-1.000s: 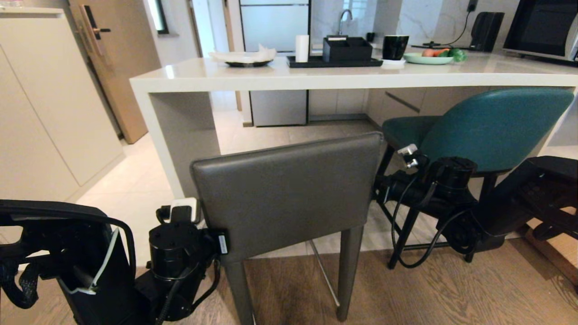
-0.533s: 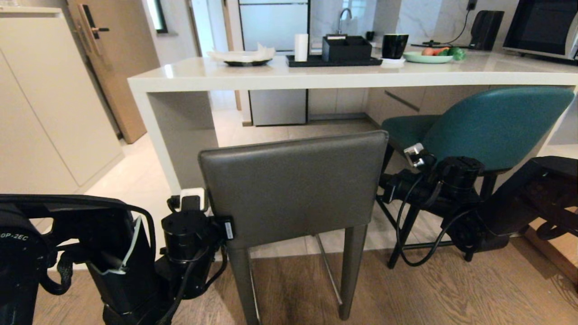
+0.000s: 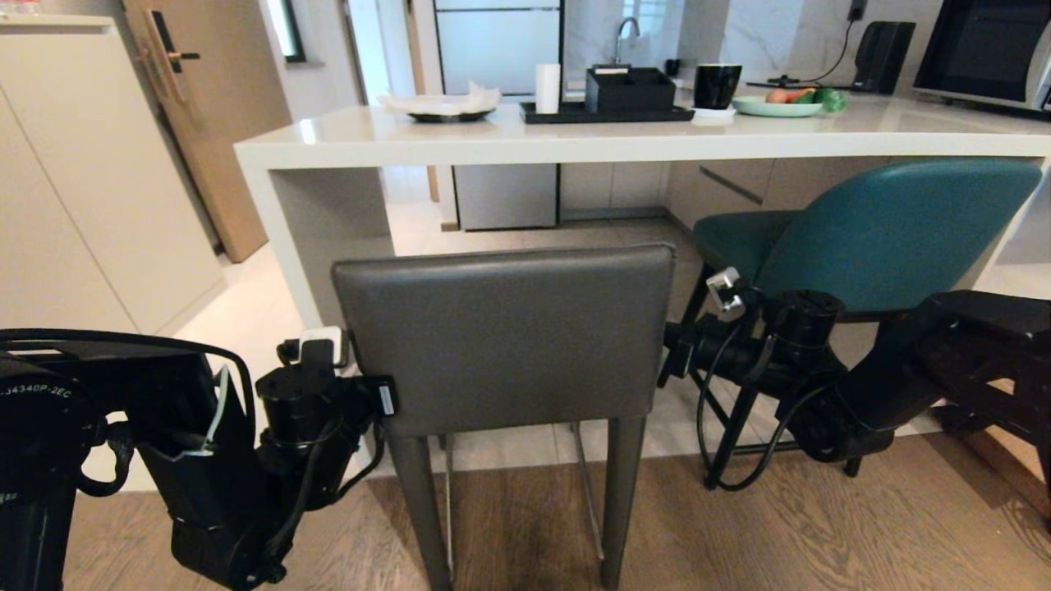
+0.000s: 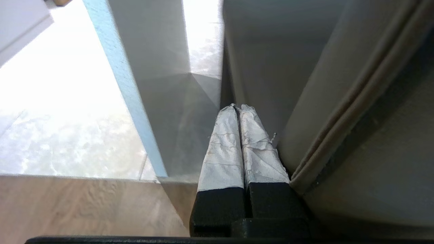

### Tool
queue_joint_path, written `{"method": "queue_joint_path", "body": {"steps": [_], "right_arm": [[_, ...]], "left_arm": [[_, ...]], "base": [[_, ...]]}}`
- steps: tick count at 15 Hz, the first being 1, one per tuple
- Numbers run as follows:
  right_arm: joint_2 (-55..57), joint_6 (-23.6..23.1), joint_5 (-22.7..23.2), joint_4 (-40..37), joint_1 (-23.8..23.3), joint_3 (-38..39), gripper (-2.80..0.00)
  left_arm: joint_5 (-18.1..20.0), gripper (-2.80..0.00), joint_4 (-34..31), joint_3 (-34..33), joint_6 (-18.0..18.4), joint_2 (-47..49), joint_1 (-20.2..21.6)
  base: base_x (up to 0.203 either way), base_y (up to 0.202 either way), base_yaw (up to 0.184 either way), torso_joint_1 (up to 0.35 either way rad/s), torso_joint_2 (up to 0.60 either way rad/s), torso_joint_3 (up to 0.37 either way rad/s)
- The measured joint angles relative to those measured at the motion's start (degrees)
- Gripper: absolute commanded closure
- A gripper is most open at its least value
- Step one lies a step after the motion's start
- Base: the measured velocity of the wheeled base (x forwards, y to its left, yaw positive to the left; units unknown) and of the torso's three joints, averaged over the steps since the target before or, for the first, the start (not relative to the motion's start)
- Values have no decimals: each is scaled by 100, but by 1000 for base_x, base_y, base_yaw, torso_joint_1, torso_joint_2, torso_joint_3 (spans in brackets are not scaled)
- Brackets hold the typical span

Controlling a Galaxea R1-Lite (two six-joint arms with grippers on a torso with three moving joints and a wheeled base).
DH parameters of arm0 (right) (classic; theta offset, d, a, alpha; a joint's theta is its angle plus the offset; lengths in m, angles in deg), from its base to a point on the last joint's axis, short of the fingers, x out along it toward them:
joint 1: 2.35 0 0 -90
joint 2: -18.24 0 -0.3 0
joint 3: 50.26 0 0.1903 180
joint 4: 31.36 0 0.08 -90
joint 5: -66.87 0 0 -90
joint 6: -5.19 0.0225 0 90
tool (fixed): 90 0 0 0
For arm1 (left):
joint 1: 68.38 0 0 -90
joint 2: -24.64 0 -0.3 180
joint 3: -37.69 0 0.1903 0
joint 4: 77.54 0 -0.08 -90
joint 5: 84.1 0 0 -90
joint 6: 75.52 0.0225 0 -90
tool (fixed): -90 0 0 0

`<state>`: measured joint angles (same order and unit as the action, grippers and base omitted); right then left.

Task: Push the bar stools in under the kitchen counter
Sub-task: Push the gray chair back under the dining table

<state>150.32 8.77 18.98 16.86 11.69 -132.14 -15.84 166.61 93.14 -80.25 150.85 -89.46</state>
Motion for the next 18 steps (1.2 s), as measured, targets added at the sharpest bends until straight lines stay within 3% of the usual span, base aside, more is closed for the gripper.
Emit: {"method": "queue_joint_path", "body": {"steps": [5,9,13,18], "right_arm": [[60,-32,-49,13,211,52,0],[127,-27,-94,0,228,24,0],[168,5,-830,-100,144,-28,0],[-348,7,-2405,-572,222,122,0]], "left_arm": [[388,0,-22,533,270,288,607],[446,0,-6,742,267,521,741],[738,0,-72,471,276,537,766],[1355,0,-83,394,246,397,800]], "base": [[0,0,0,0,0,0],[0,0,0,0,0,0],[0,0,0,0,0,0],[0,0,0,0,0,0]]}}
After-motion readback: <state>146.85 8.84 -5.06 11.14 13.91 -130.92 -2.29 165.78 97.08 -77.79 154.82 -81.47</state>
